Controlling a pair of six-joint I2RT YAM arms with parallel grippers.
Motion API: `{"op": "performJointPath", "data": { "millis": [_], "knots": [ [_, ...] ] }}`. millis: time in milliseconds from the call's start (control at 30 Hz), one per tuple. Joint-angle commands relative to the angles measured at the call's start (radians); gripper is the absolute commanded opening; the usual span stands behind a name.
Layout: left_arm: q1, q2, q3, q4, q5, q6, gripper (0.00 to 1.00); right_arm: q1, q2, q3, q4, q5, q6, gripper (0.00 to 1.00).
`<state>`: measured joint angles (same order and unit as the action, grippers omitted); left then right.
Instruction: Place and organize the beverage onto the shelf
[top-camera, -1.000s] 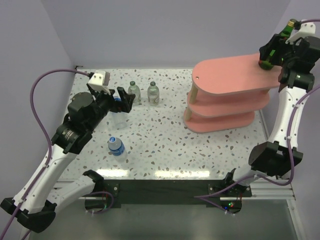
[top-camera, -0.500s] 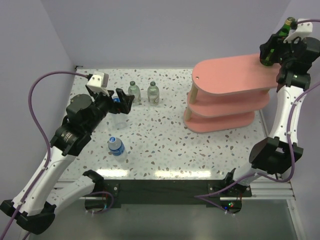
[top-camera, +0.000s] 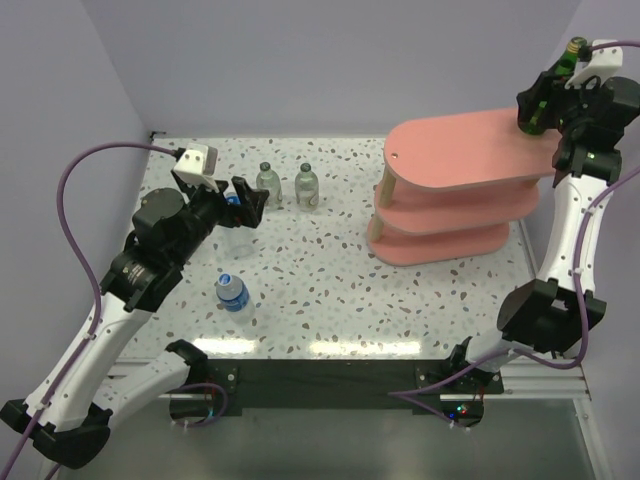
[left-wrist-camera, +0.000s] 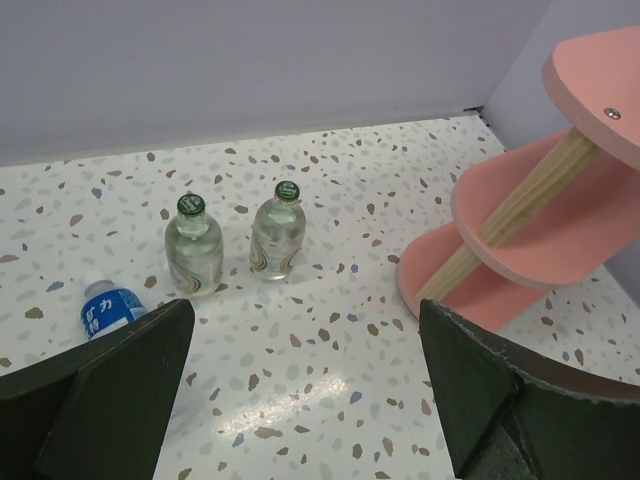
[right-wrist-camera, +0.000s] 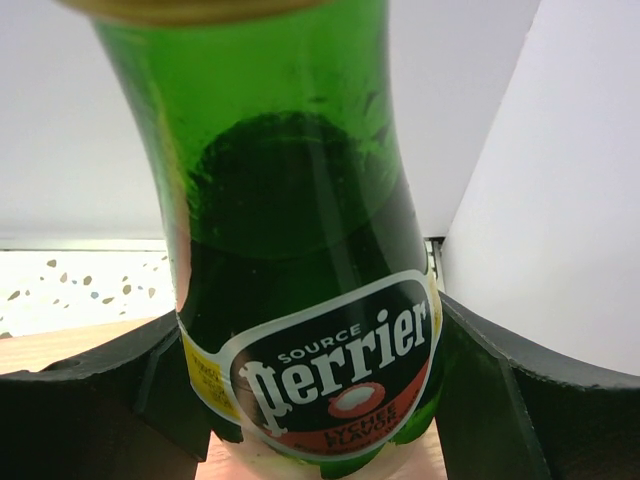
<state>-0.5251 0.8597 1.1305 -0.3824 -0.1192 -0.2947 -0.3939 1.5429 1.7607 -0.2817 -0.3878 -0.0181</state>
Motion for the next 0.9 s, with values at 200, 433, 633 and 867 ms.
{"op": "performJointPath", "data": {
  "millis": [200,433,633,867],
  "knots": [
    [-0.003,-0.010,-0.005,0.046,0.003,-0.003,1.00,-0.002,-0.066,-0.003,0.019,-0.002,-0.002,0.57],
    [-0.003,-0.011,-0.003,0.048,0.006,-0.004,1.00,-0.002,-0.078,-0.015,0.024,0.027,0.004,0.85],
    [-0.003,-0.010,0.003,0.047,0.009,-0.004,1.00,-0.002,-0.087,-0.012,0.029,0.055,0.010,0.98],
    [-0.003,-0.019,0.005,0.046,0.010,-0.004,1.00,-0.003,-0.138,-0.040,0.009,0.113,0.007,0.99]
  ]
}}
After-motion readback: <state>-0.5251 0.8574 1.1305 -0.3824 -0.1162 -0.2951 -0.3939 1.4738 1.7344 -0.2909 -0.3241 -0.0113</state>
